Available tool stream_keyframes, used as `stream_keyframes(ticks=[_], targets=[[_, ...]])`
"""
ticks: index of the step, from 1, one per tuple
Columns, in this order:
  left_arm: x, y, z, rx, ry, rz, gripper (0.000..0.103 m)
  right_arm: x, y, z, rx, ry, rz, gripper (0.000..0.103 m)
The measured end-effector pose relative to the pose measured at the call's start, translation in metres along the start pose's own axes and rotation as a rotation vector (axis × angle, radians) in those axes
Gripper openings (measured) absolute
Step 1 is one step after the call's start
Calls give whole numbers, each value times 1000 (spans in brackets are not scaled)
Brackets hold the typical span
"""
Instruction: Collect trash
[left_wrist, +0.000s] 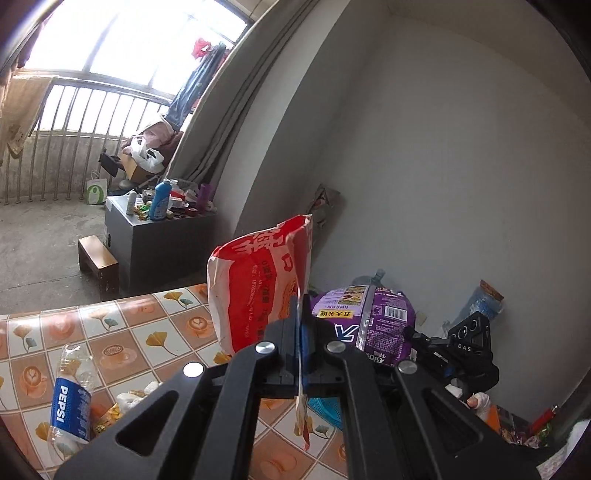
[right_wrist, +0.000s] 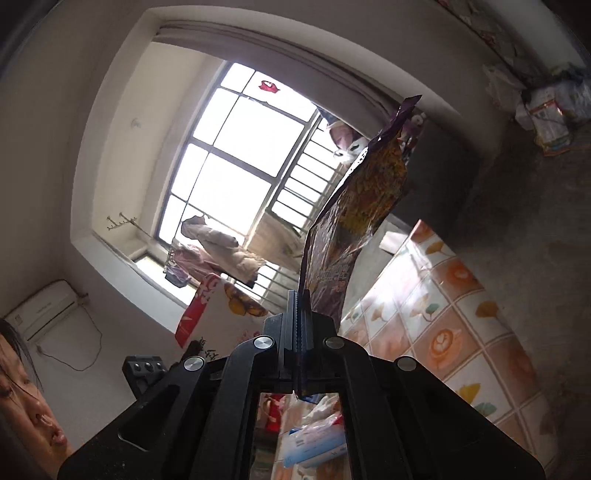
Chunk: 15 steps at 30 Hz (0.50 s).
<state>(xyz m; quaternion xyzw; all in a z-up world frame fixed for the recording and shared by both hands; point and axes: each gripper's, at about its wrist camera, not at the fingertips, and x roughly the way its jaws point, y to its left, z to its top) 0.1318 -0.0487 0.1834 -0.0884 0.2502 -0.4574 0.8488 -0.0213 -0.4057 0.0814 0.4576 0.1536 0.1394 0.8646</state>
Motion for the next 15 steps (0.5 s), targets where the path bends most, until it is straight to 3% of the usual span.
stream_keyframes(ticks=[5,8,12,15], targets=[[135,-75,-4,154,197,-77,0,-46,-33,-6,-54,-89,-264,0],[217,-116,-31,231,303,-129,1,-52,-60,-9,-72,-99,-455,0],[315,-153,-77,276,443,-170,1,-51,-100,-9,-84,-94,-642,0],[374,-170,-111,294,512,-188,1,-59,-139,1,-57,-95,-707,0]])
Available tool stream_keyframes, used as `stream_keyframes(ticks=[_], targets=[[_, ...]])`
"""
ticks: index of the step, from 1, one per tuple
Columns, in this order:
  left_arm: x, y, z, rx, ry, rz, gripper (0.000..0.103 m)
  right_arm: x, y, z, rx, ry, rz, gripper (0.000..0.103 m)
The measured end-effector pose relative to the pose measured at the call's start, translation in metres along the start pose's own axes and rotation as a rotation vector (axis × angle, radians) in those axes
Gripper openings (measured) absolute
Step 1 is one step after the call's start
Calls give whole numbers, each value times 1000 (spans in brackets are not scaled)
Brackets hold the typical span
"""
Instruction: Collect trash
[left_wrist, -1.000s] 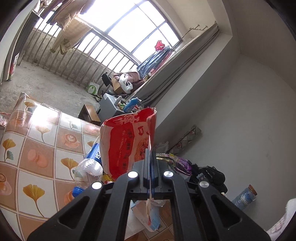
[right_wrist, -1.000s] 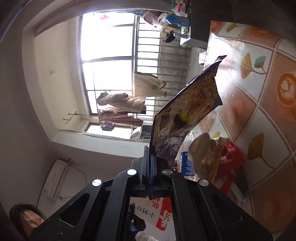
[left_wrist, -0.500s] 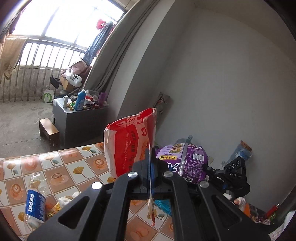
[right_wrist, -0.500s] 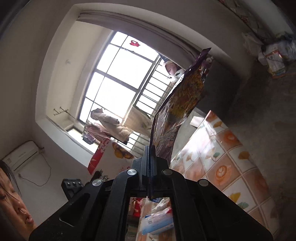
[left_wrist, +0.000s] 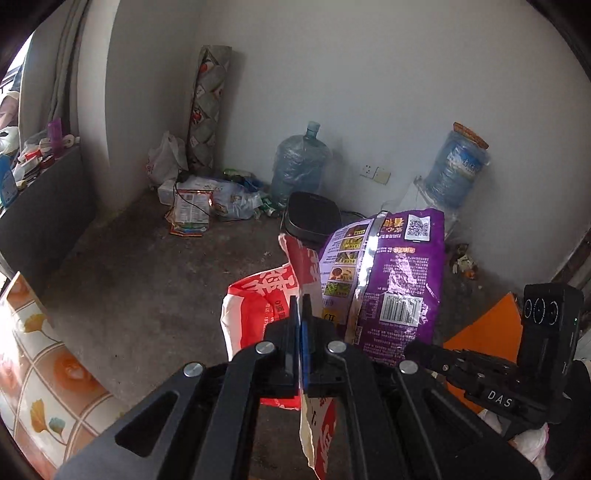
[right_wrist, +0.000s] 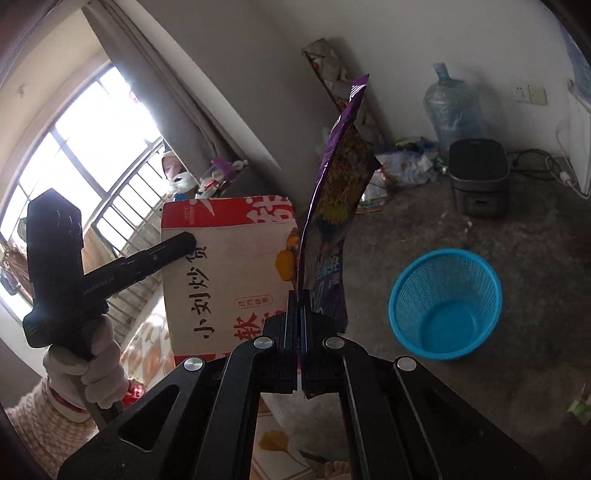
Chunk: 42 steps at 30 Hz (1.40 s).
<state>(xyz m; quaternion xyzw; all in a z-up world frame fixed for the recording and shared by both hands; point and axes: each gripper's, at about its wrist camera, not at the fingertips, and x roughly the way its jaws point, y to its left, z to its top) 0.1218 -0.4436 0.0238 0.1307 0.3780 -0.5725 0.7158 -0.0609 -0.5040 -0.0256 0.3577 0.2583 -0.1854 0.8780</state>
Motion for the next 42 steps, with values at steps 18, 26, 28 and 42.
stream_keyframes(ticks=[18,26,28,42], targets=[[194,34,-9,-128,197,84,51,131,-156,-25,228,155,-238,54],[114,30,15,-69,100,99,51,89,-128,-36,228,81,-194,54],[82,25,21,-35,62,88,51,81,-115,-32,197,49,-182,54],[-184,30,1,15,-225,174,74,-28,44,-32,-213,-287,-115,95]])
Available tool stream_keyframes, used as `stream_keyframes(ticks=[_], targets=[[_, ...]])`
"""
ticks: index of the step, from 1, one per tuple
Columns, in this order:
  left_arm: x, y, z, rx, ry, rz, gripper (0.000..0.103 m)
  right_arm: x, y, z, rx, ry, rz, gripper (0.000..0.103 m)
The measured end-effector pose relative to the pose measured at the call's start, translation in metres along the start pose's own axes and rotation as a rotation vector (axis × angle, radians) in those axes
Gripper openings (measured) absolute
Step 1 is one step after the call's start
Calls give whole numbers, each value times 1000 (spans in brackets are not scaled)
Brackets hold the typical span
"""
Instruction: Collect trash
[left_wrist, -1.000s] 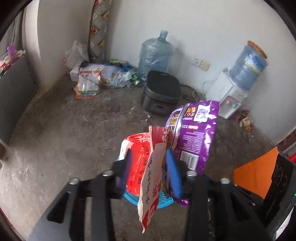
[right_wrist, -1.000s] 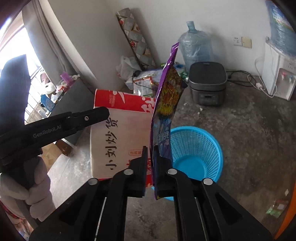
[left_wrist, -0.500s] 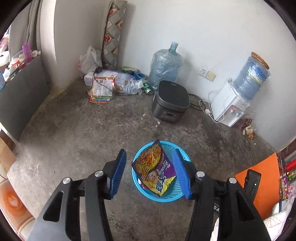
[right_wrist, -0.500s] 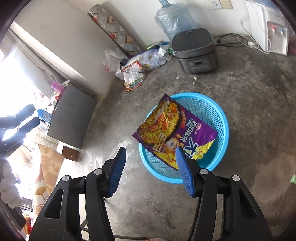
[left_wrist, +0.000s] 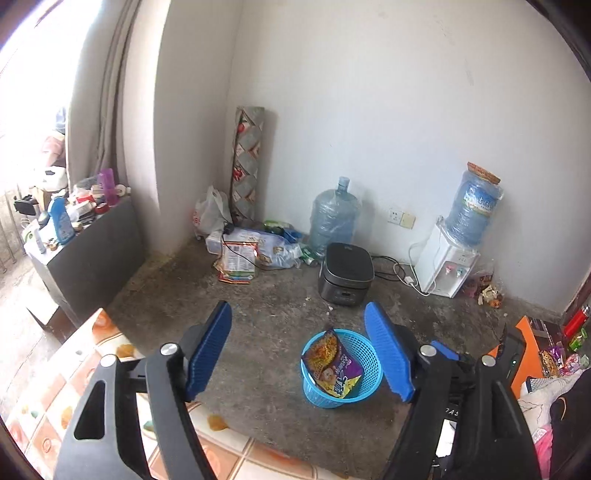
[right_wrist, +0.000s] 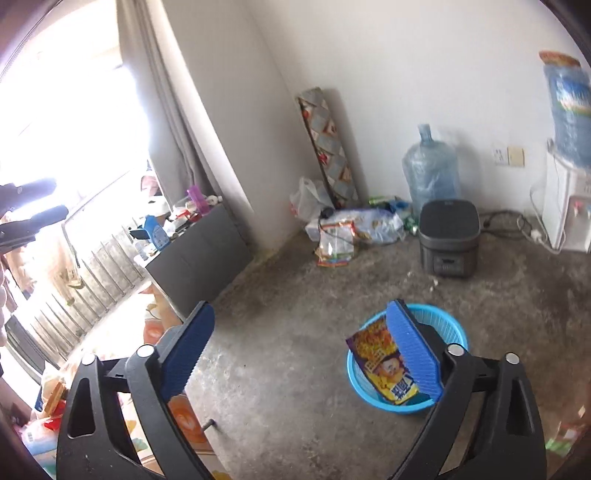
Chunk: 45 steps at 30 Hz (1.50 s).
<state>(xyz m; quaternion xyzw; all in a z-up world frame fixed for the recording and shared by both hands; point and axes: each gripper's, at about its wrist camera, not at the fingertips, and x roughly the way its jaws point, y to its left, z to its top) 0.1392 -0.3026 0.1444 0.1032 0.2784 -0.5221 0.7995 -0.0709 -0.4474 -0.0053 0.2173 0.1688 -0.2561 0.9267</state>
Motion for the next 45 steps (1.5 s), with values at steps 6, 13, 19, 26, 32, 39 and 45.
stream_keyframes(ticks=[6,13,19,26,32,39,45], targets=[[-112,43,-32,-92,-132,130,75,-22,59,0,-237,-65,-42,95],[-236,97,-99,-196,-205,394,76,-45,125,-11,-377,-77,174,95],[-305,136,-174,-354,-202,550,76,-32,173,-12,-273,135,521,95],[-304,153,-252,-499,-93,533,65,-13,224,-45,-181,471,759,88],[-267,169,-301,-591,43,489,39,-21,260,-100,-131,768,798,69],[-242,174,-327,-655,142,341,21,-13,266,-131,-41,981,780,64],[-226,139,-326,-608,175,179,21,-14,250,-115,-34,996,738,64]])
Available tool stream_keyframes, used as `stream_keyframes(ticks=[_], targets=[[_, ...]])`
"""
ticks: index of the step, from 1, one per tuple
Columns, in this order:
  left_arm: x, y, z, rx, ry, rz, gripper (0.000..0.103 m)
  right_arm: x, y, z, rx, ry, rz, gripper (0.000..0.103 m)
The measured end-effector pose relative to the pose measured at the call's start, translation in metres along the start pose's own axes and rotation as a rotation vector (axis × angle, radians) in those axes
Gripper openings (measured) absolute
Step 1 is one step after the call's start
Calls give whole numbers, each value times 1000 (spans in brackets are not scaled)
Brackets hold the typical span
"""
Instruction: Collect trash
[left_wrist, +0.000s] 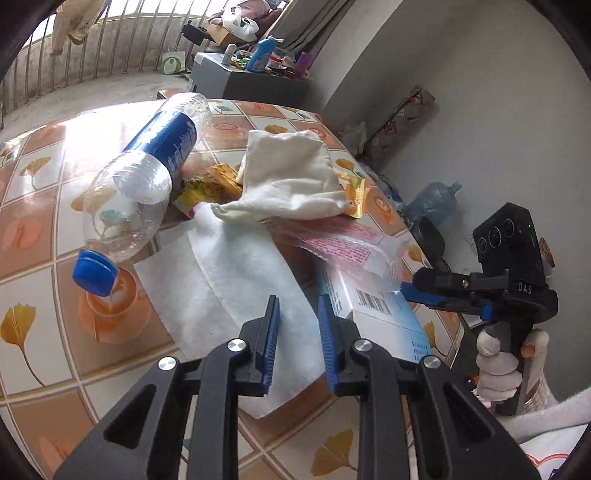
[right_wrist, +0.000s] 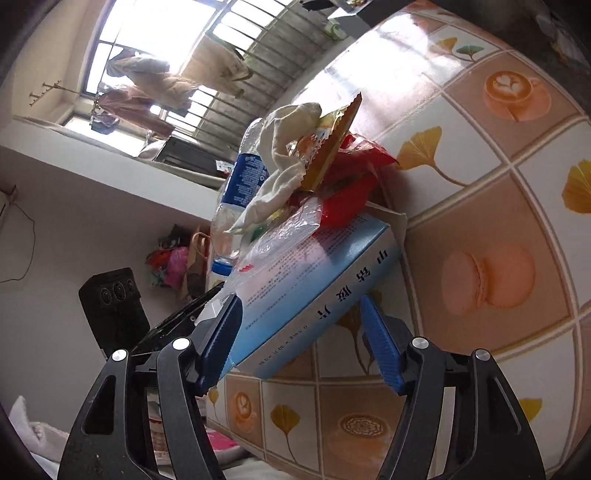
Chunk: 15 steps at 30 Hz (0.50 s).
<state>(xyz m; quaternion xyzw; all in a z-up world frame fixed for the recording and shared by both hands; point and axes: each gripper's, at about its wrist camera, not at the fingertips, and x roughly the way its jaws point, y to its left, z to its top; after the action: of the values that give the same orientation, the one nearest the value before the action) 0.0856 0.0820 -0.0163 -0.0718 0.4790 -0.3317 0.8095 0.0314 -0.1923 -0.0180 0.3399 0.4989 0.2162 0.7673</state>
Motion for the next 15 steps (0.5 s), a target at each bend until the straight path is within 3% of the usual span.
stream_keyframes(ticks=[10,15], targets=[[57,-75,-23,138,111,-216,21,-39,-18,-5,3,-100,-222,64],[35,-73,-25,173,65,-222,21,-22,-8,-4,-51,-97,-271,70]])
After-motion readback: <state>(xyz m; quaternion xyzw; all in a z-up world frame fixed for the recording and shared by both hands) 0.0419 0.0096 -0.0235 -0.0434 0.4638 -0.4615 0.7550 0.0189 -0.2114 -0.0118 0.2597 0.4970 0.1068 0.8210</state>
